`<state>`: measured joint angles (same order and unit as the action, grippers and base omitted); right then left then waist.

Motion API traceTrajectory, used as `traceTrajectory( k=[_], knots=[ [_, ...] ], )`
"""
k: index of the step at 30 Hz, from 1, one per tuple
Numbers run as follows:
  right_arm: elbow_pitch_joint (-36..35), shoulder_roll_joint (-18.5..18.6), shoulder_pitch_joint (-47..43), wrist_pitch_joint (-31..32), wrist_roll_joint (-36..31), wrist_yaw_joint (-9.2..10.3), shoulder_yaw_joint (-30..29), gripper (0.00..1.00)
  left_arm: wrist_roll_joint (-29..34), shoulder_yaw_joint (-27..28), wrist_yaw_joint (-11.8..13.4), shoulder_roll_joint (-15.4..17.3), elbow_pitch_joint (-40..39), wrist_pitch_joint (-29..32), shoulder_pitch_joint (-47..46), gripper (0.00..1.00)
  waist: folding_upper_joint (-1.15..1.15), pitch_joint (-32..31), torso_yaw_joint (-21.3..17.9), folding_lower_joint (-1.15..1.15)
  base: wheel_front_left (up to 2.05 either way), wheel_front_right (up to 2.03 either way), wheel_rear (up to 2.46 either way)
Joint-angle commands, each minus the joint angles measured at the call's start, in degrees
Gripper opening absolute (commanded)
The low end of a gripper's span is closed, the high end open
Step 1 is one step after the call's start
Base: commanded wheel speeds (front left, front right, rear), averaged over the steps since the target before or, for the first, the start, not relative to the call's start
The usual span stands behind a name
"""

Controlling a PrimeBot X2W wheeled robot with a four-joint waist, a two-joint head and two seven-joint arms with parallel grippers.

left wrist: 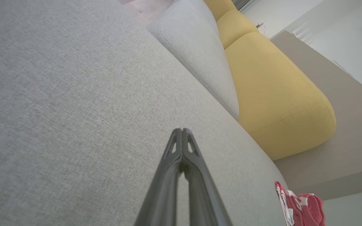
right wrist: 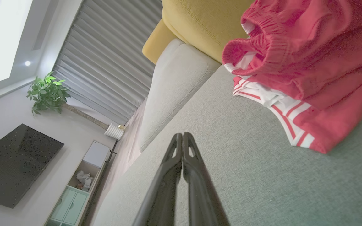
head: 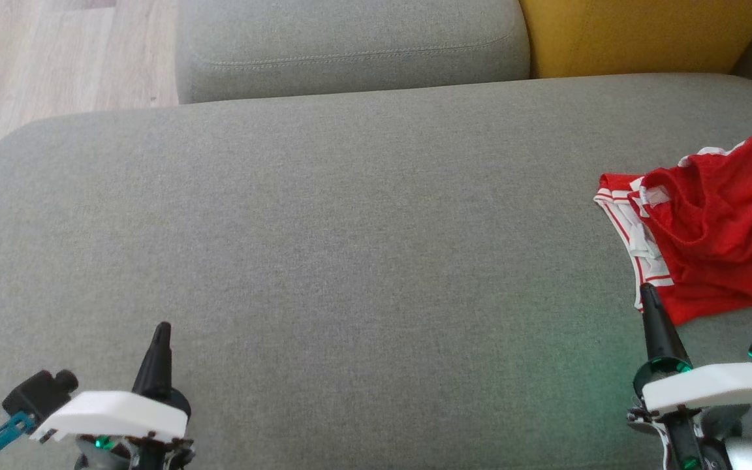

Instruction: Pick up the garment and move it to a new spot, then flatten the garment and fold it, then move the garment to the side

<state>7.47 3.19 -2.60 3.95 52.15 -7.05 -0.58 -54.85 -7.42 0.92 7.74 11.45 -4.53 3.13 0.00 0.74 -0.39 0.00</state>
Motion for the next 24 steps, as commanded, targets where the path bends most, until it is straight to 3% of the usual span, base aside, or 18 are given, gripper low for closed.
traceTrajectory(
  k=[1, 24],
  knots=[
    [-1.5, 1.2, 3.3, -0.4, 2.0, -0.25, 0.2, 0.00, -1.7, 2.0, -0.8, 0.3, -1.3, 0.4, -3.3, 0.00, 0.00, 0.0, 0.0, 0.00, 0.00, 0.00, 0.00],
    [1.6, 1.3, 5.3, -0.1, 17.5, -0.32, -1.2, 0.00, -16.1, 5.8, -3.7, -1.1, 0.1, 3.9, -5.6, 0.00, 0.00, -0.2, 0.2, 0.00, 0.00, 0.00, 0.00]
  ],
)
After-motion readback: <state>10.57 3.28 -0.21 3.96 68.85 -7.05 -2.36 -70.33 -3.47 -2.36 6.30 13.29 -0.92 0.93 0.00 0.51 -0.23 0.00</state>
